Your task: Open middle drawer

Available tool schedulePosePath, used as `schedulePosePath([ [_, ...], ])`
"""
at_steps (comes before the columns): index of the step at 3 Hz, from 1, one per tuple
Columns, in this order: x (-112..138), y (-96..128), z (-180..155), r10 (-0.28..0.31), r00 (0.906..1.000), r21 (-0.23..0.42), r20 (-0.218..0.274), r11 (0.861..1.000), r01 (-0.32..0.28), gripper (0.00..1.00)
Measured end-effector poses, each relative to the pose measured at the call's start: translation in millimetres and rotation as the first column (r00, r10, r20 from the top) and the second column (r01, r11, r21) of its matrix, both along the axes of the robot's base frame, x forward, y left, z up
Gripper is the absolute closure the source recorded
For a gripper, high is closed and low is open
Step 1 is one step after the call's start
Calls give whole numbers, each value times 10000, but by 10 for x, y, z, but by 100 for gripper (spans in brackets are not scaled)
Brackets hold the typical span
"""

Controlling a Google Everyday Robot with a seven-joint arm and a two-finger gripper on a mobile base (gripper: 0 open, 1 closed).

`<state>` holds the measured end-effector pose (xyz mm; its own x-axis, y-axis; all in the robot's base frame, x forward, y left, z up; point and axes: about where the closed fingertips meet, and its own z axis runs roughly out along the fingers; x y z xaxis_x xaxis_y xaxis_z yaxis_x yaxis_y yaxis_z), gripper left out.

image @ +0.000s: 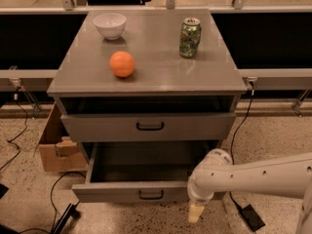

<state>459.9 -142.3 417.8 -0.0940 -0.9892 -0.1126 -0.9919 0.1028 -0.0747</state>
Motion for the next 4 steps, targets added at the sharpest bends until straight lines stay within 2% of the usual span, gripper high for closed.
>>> schedulePosePath([
  [1,-455,231,65,467,9985,44,-296,9989,-466,41],
  [3,-455,231,119,468,9985,44,-296,9989,-467,87],
  [4,-455,231,141,468,9985,44,-296,9989,-467,100],
])
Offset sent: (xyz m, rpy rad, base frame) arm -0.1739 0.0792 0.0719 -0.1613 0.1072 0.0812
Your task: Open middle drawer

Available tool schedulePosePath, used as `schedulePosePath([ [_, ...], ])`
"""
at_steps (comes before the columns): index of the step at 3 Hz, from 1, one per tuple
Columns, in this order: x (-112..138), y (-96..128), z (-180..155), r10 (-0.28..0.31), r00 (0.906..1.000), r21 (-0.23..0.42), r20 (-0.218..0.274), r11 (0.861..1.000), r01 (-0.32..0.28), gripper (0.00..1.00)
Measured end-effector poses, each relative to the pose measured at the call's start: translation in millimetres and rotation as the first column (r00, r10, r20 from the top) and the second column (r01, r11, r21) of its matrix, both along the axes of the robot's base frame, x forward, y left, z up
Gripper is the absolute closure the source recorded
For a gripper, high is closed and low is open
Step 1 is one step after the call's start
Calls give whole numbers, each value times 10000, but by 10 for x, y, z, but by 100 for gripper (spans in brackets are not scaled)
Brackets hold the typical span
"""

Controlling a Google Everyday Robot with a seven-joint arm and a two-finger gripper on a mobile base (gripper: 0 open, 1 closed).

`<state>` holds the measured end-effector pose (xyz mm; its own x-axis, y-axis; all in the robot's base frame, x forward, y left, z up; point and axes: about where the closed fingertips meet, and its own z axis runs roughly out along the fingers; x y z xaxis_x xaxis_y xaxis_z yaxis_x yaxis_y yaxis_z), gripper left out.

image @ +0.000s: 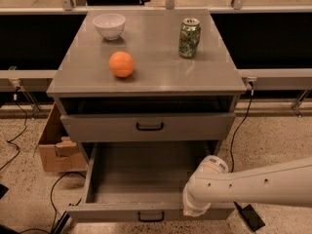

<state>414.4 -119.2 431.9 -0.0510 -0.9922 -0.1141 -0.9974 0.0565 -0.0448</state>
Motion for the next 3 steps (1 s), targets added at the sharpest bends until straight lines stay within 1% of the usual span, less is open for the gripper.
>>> schedulePosePath([
  [1,0,0,15,1,10000,0,0,10000,-1,100],
  [2,-152,36,64,-94,9999,-228,-137,9997,91,100],
  [3,-152,36,62,-94,9999,-229,-137,9997,91,100],
])
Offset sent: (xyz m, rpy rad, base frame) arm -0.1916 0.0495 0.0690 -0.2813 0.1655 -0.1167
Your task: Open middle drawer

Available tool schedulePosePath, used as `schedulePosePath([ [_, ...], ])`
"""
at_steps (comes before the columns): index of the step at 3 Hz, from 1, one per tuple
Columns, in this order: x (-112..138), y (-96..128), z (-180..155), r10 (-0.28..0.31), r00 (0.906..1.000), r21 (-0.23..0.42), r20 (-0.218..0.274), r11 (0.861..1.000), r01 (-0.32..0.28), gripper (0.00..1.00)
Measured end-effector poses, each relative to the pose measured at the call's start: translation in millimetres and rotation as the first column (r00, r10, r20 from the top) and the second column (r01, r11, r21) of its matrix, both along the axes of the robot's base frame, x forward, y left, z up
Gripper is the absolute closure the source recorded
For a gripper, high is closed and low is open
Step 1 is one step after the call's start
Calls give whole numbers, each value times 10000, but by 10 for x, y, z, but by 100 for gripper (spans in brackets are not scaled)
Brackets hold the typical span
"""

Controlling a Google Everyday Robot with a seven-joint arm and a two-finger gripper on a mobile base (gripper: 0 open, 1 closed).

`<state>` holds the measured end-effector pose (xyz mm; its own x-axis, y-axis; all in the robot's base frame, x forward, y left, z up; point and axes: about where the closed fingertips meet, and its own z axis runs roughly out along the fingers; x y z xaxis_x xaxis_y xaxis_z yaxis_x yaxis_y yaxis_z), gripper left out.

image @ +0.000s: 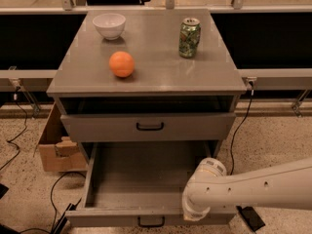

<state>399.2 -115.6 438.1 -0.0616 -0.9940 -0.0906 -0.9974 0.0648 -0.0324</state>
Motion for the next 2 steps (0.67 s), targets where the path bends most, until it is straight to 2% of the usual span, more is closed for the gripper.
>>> schedulePosePath([
  [1,-231,10,47,-73,9992,-347,-393,9994,60,100],
  [2,-231,10,45,-74,9992,-347,-393,9994,60,100],
])
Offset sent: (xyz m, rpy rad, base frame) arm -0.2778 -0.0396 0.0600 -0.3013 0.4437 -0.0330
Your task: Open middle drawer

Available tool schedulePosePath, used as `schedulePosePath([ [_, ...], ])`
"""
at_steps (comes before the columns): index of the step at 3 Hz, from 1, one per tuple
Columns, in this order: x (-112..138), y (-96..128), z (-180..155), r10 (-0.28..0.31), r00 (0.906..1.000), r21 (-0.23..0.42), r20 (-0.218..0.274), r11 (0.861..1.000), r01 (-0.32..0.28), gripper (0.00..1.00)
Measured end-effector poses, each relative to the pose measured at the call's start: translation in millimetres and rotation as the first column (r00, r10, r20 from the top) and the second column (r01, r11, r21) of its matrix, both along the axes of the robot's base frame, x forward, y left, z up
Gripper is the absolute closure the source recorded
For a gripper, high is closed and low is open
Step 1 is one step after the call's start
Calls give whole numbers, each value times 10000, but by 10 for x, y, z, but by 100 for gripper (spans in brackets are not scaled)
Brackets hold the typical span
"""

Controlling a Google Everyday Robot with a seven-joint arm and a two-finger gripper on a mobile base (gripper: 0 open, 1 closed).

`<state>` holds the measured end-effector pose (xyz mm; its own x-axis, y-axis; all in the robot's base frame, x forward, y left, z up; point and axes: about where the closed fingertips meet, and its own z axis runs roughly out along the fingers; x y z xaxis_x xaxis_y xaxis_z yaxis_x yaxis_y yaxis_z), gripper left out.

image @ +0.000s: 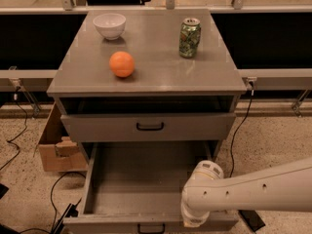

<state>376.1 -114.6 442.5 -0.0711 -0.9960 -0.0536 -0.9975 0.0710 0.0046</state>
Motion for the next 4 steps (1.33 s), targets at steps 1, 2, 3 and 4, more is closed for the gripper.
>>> schedulePosePath([
  [1,-328,-83,31,-35,9986,-172,-528,9998,26,100],
  [2,-322,-82,31,-35,9986,-172,-528,9998,26,100],
  [3,-731,-236,25,-210,9927,-218,-1191,9996,185,100],
  [4,-710,-233,25,-210,9927,-219,-1191,9996,185,100],
])
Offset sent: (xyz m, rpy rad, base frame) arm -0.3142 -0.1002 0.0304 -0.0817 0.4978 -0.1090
